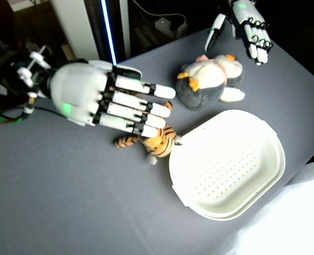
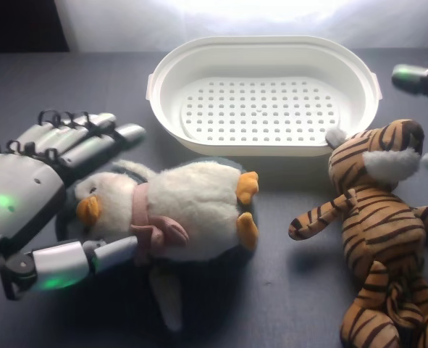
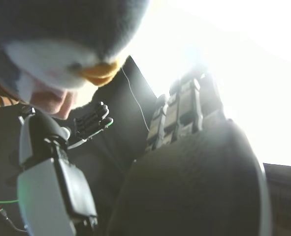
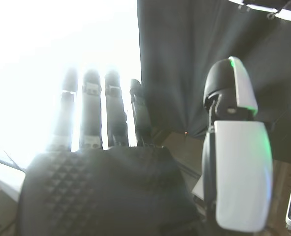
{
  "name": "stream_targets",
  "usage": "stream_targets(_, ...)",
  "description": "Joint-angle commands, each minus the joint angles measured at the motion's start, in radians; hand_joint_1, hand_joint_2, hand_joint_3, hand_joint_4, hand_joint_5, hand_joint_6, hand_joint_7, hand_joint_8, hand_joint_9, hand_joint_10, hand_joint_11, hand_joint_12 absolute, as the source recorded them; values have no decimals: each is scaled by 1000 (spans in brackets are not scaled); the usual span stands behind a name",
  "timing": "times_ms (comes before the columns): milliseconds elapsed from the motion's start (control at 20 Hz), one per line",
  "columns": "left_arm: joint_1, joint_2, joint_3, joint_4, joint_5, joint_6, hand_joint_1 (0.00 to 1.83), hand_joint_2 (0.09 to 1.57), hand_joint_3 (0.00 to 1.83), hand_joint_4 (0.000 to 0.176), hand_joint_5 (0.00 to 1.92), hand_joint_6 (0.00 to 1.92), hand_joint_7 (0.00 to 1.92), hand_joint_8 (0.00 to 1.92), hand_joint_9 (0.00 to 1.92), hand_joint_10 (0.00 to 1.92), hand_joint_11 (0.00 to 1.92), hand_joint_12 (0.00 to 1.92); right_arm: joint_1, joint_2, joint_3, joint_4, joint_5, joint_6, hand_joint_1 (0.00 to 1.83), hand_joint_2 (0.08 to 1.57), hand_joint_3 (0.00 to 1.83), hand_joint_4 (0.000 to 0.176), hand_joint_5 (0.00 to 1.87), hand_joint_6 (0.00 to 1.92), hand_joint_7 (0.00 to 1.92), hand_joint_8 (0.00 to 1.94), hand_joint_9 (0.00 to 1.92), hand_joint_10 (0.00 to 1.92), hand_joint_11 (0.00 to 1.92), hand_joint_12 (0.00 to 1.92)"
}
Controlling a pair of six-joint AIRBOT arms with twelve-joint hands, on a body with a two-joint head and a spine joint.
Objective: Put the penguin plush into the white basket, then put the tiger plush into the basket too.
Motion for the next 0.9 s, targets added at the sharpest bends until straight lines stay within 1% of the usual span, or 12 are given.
stream_targets(0, -21, -5, 7, 20, -99, 0, 698, 1119, 2, 176, 133, 2, 62, 1, 61, 4, 0, 208, 2, 2, 1, 18, 122, 7, 1061, 1300, 2, 0, 486, 1, 544, 0, 569, 2, 431, 204)
stream_targets(100, -71, -3, 14, 33, -3, 78, 750, 1010, 0, 176, 18, 0, 5, 0, 4, 0, 0, 22, 0, 2, 0, 14, 122, 12, 1035, 1305, 1, 0, 480, 0, 541, 0, 569, 0, 437, 122)
stream_targets(200, -152, -5, 15, 35, 135, 215, 864, 789, 0, 176, 0, 0, 0, 0, 0, 0, 79, 54, -1, 2, 1, 12, 122, 13, 1048, 1308, 1, 0, 486, 2, 542, 1, 581, 4, 468, 118)
stream_targets(300, -213, -15, 25, 31, 244, 313, 892, 693, 0, 176, 0, 0, 0, 0, 9, 1, 102, 84, -1, 2, 2, 10, 123, 13, 1045, 1306, 0, 0, 489, 3, 552, 5, 589, 7, 481, 117)
stream_targets(400, -219, -26, 40, 5, 292, 342, 953, 634, 5, 176, 0, 0, 0, 0, 42, 3, 134, 144, -1, 2, 2, 8, 122, 14, 1035, 1310, 2, 0, 483, 0, 550, 2, 579, 1, 475, 101)
stream_targets(500, -219, -33, 52, -29, 330, 362, 991, 701, 0, 176, 73, 9, 76, 8, 182, 3, 67, 463, -1, 2, 1, 8, 122, 16, 1014, 1314, 3, 0, 491, 2, 567, 6, 595, 6, 487, 91)
stream_targets(550, -218, -39, 60, -39, 348, 363, 1026, 730, 0, 154, 200, 12, 205, 11, 287, 4, 37, 722, -4, 2, 1, 8, 122, 17, 1016, 1319, 5, 0, 489, 2, 569, 6, 595, 6, 487, 89)
stream_targets(600, -218, -44, 66, -46, 357, 363, 1072, 794, 3, 43, 495, 13, 523, 29, 506, 43, 122, 954, -6, 2, 1, 8, 122, 17, 980, 1323, 5, 0, 490, 1, 578, 7, 597, 5, 486, 83)
stream_targets(650, -217, -47, 69, -48, 359, 363, 1096, 836, 2, 0, 674, 11, 733, 29, 656, 60, 191, 1078, -7, 2, 1, 9, 122, 18, 975, 1327, 6, 1, 489, 1, 582, 8, 602, 6, 490, 83)
stream_targets(700, -217, -47, 69, -51, 358, 363, 1181, 970, 3, 0, 1130, 406, 1042, 102, 741, 536, 320, 1352, -7, 3, 1, 9, 122, 18, 975, 1330, 7, 0, 487, 0, 586, 8, 606, 7, 495, 83)
stream_targets(750, -216, -44, 67, -50, 353, 363, 1203, 1001, 0, 0, 1227, 477, 1122, 499, 749, 1152, 522, 1579, -7, 3, 2, 9, 122, 18, 976, 1335, 8, 0, 492, 2, 590, 9, 614, 10, 495, 81)
stream_targets(850, -216, -31, 62, -51, 321, 363, 1212, 1006, 0, 0, 1262, 472, 935, 1254, 737, 1727, 722, 1873, -7, 3, 2, 9, 122, 18, 978, 1333, 5, 0, 504, 6, 603, 11, 629, 13, 508, 81)
